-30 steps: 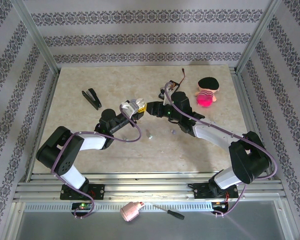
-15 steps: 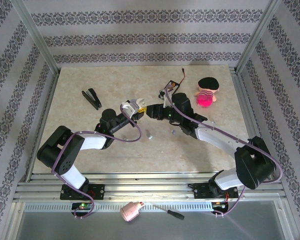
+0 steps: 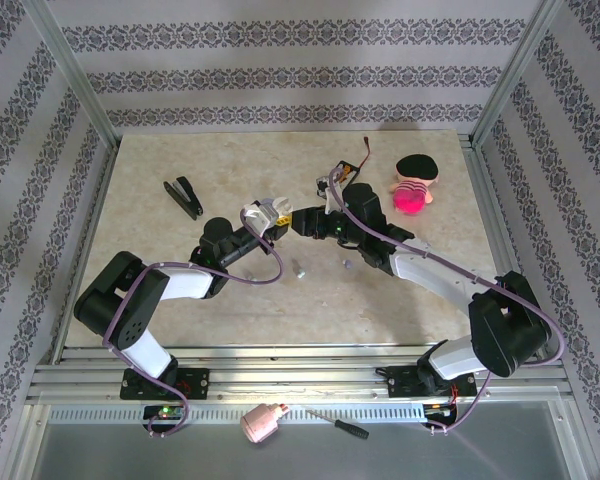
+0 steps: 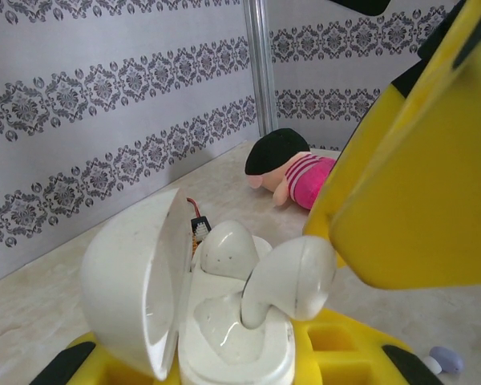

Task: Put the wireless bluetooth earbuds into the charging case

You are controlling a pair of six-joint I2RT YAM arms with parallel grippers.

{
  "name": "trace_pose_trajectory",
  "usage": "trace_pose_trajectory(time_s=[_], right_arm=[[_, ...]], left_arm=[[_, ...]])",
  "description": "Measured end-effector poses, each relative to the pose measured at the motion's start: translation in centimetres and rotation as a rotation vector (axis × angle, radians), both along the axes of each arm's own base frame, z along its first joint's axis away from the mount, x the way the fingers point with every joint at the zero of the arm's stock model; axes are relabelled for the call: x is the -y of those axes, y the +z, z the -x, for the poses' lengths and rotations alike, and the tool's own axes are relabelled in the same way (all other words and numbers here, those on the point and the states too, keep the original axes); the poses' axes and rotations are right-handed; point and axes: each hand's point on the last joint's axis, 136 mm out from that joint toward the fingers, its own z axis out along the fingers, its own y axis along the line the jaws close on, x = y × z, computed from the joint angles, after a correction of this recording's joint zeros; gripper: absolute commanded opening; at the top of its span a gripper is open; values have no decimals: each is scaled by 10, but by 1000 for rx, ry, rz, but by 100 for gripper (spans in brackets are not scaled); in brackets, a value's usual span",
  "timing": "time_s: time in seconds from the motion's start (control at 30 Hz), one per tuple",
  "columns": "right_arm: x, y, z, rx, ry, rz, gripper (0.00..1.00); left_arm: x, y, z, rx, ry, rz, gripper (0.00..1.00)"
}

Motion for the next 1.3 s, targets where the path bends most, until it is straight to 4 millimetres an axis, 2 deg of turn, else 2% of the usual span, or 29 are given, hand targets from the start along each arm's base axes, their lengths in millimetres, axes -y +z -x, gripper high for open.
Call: trace_pose_trajectory(time_s=[0.43,0.63,0.77,1.03,1.3], right_arm=[[-7,1,8,8,38,1,45],[14,5,-1,19,-23,3,45],[19,4,-5,18,-42,8,45],[9,-3,-10,2,-28,19,44],[-7,2,-1,20,18,19,45]], left_arm=[[2,4,-1,8,-7,5,0],[2,4,-1,8,-8,5,0],[3,4,1,9,-18,4,0],[5,4,2,9,-33,5,0],[5,3,2,7,-33,3,0]])
